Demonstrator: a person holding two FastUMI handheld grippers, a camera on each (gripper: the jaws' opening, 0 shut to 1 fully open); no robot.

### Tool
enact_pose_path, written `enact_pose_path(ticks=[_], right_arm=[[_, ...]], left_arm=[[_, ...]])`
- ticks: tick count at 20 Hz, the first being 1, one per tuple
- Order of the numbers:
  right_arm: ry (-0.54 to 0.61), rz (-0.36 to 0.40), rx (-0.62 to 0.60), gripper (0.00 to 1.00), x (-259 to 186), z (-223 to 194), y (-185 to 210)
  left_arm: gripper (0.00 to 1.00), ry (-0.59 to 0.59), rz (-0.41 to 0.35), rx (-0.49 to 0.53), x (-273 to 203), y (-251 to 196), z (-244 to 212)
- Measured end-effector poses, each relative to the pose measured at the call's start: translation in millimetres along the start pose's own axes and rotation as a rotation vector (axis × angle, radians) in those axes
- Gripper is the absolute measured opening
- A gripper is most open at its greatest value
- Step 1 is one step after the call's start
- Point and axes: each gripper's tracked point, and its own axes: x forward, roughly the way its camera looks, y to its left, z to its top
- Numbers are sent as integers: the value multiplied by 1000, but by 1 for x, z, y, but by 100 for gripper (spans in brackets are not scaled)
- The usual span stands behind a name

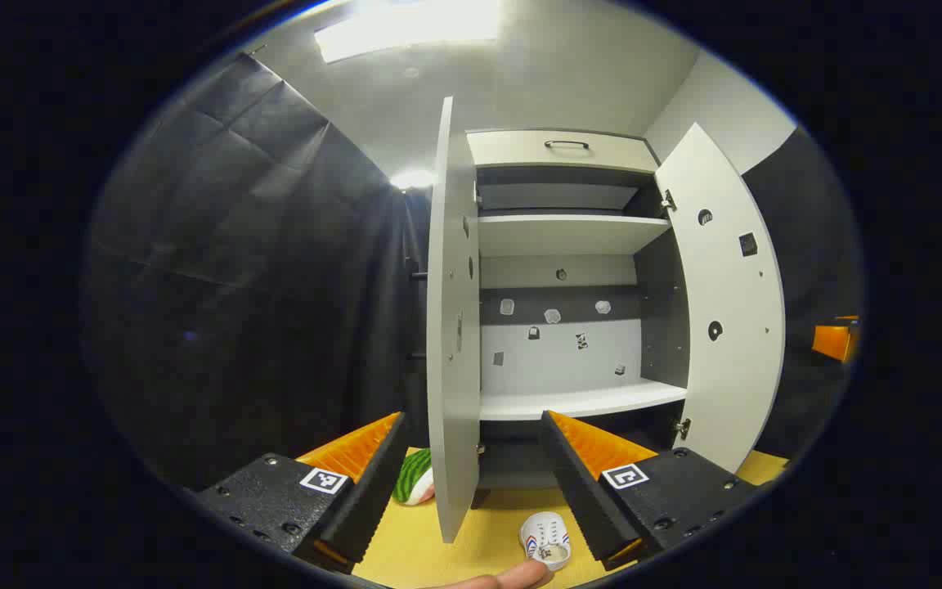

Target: Grab one shoe with the right hand and put it into the shoe cabinet, grab the other shoe with the left hand and put it into the shoe cabinet; then close the right door with the right hand and the left door with the left hand.

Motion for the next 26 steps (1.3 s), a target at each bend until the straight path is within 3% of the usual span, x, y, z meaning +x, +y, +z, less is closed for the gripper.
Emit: enact_pose_path(ticks=[5, 17, 21, 26], right_arm=[[-26, -21, -55, 98, -6, 1, 0], [10, -4, -57, 98, -2, -38, 12], [49, 5, -46, 98, 8, -77, 19], [153, 76, -35, 98, 28, -163, 52]], left_arm=[[96, -11, 32, -18, 10, 14, 13], [95, 37, -62, -59, -4, -9, -18], [95, 41, -81, -70, -9, -14, -23], [95, 40, -22, -112, -10, 11, -28]])
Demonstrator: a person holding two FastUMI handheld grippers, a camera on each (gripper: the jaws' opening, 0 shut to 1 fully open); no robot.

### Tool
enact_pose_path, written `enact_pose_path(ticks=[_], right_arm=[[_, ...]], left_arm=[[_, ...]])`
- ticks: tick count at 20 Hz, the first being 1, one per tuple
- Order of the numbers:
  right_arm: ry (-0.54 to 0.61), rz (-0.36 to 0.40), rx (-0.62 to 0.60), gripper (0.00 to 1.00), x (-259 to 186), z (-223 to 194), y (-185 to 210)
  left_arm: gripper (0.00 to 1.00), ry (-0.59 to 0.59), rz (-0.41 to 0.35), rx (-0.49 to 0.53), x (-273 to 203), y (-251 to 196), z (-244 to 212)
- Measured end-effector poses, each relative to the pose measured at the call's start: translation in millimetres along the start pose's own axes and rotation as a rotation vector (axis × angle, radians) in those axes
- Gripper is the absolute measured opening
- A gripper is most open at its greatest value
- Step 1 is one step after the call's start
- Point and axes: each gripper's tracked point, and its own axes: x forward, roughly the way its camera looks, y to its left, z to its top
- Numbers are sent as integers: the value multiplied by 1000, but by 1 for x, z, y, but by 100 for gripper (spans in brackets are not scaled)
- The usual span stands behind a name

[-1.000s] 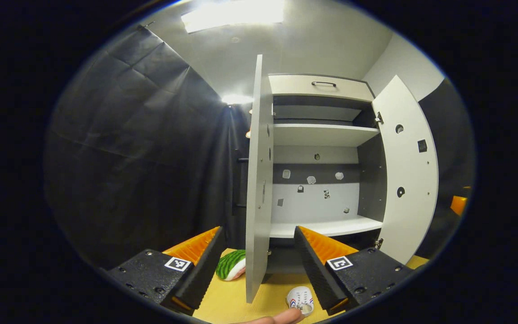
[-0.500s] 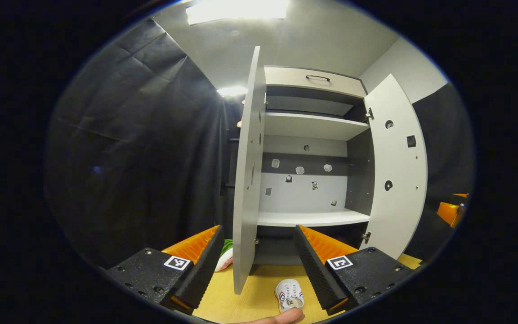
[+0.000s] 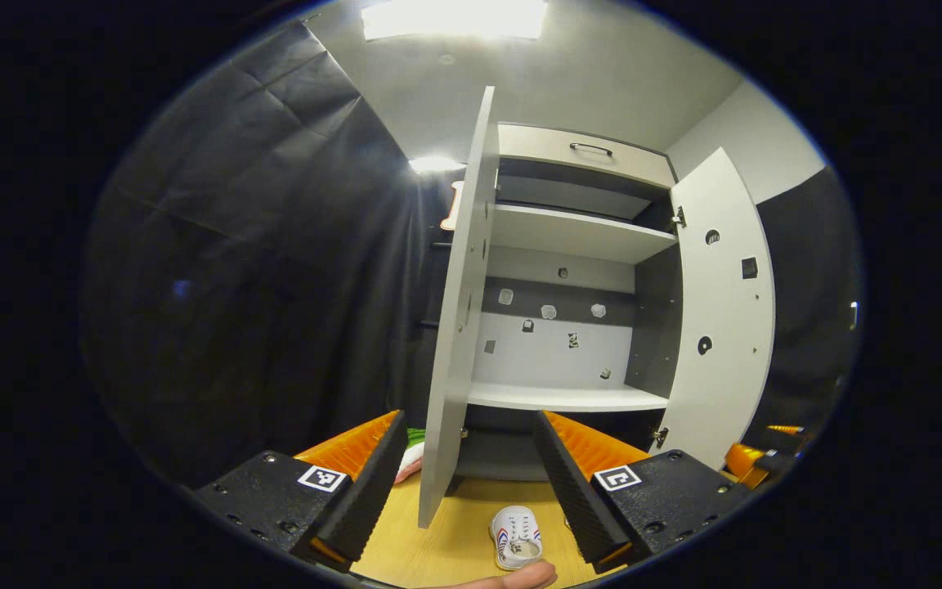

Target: Grab one shoe with the right hand and put it into the shoe cabinet, grab the other shoe with the left hand and put it into the shoe cabinet; then close the right door with the right hand and the left door with the left hand.

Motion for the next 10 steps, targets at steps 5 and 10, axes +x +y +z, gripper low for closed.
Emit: enact_pose_path(ticks=[5, 10], right_arm=[[194, 83, -8, 98, 40, -105, 50], [381, 123, -12, 98, 67, -196, 86]], left_arm=[[95, 25, -5, 14, 5, 6, -8], [95, 45, -18, 31, 10, 4, -15]])
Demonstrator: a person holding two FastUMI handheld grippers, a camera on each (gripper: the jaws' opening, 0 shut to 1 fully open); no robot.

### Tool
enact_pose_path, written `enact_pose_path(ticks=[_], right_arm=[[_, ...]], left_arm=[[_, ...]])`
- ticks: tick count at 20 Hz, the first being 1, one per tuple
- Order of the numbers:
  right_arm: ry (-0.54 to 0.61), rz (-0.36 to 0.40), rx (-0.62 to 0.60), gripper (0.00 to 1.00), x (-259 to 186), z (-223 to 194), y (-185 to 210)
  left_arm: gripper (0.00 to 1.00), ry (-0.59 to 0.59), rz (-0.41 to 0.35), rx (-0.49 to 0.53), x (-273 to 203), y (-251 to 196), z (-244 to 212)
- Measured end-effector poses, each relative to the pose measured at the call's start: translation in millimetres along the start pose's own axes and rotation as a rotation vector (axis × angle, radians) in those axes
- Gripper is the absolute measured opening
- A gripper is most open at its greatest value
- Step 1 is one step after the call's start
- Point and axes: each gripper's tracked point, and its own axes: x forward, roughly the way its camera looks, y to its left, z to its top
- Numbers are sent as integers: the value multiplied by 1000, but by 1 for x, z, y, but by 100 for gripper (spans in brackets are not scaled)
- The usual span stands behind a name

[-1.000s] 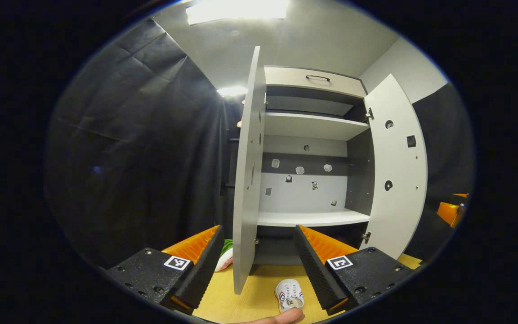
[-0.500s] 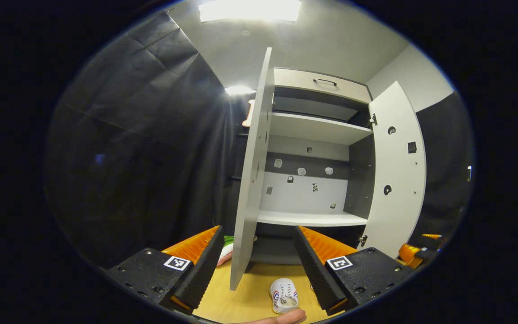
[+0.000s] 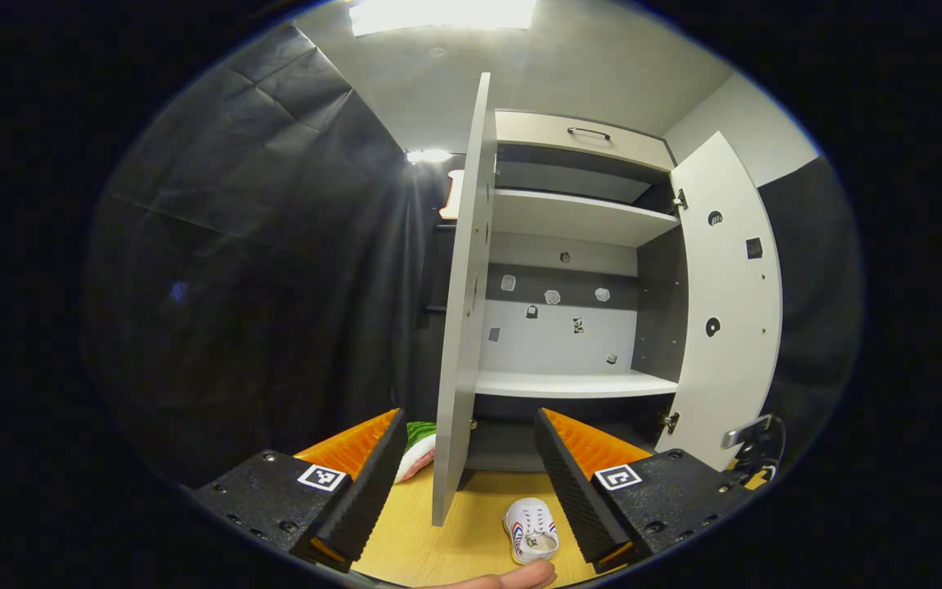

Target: Grab one shoe with the right hand and put it into the shoe cabinet, grab the other shoe with the left hand and put it into the shoe cabinet; then close the right door with the right hand and the left door with the left hand.

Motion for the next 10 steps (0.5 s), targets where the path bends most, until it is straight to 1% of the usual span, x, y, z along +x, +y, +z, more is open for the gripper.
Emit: enact_pose_path(ticks=[1, 2, 3, 4, 5, 6, 7, 8, 10], right_arm=[[32, -10, -7, 99, 9, -13, 1], [64, -14, -2, 94, 16, -25, 3], [97, -14, 10, 95, 23, -36, 5], [126, -16, 31, 93, 29, -43, 6], [157, -28, 53, 85, 34, -52, 5], [173, -37, 58, 81, 40, -56, 5], [172, -32, 60, 74, 46, -56, 7], [175, -32, 77, 71, 51, -57, 8], [209, -34, 120, 69, 64, -69, 11]], left_arm=[[95, 1, -9, 9, 0, -2, -2], [95, 2, -16, 14, -1, -4, -4], [95, 5, -23, 18, 0, -6, -7], [95, 13, -32, 24, 0, -9, -11], [95, 24, -38, 25, 2, -11, -15], [95, 31, -43, 24, 4, -12, -18], [95, 36, -48, 23, 5, -14, -20], [95, 41, -52, 26, 7, -15, -23], [95, 53, -53, 31, 10, -16, -28]])
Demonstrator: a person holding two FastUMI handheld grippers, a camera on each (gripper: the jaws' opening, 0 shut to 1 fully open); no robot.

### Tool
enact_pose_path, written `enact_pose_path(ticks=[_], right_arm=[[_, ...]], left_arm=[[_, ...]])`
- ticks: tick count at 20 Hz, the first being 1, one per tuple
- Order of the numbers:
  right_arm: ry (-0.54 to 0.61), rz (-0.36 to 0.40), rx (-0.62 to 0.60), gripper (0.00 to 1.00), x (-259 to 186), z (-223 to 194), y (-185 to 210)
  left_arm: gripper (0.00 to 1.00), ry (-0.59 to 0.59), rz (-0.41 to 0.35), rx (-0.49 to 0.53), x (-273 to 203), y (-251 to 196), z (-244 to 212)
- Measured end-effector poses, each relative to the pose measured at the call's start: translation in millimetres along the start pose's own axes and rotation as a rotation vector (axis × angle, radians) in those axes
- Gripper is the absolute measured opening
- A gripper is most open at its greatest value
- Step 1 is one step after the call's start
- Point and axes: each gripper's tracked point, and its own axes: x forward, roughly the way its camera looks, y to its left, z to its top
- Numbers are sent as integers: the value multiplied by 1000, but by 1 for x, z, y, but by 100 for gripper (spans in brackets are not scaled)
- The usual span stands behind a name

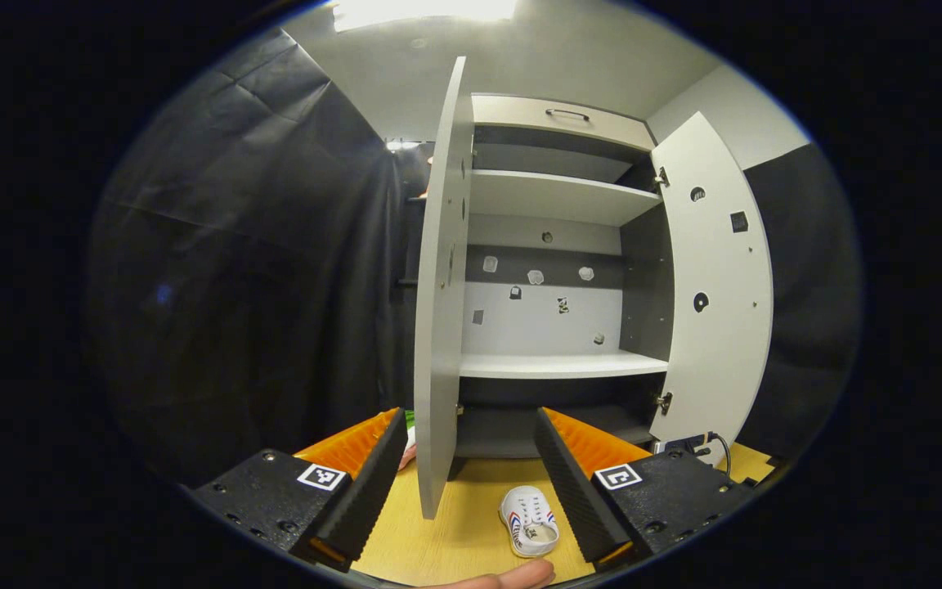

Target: Grab one shoe with the right hand and put it into the shoe cabinet, grab the other shoe with the left hand and put it into the shoe cabinet; then close the right door with the right hand and the left door with the left hand.

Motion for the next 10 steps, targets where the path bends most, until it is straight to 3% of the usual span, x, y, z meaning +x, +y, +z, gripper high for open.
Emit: enact_pose_path(ticks=[1, 4, 5, 10], right_arm=[[20, 8, 5, 56, 0, 0, 3], [-44, -7, 20, 51, 19, 11, -5], [-53, -2, 76, 6, 25, 12, -1], [-175, 64, 98, 6, 11, 24, 0]], left_arm=[[95, 2, -4, 1, 2, -2, -1], [95, 0, -14, 9, 4, -5, -5], [95, 3, -16, 16, 4, -7, -6], [95, 3, -47, 41, 2, -17, -13]])
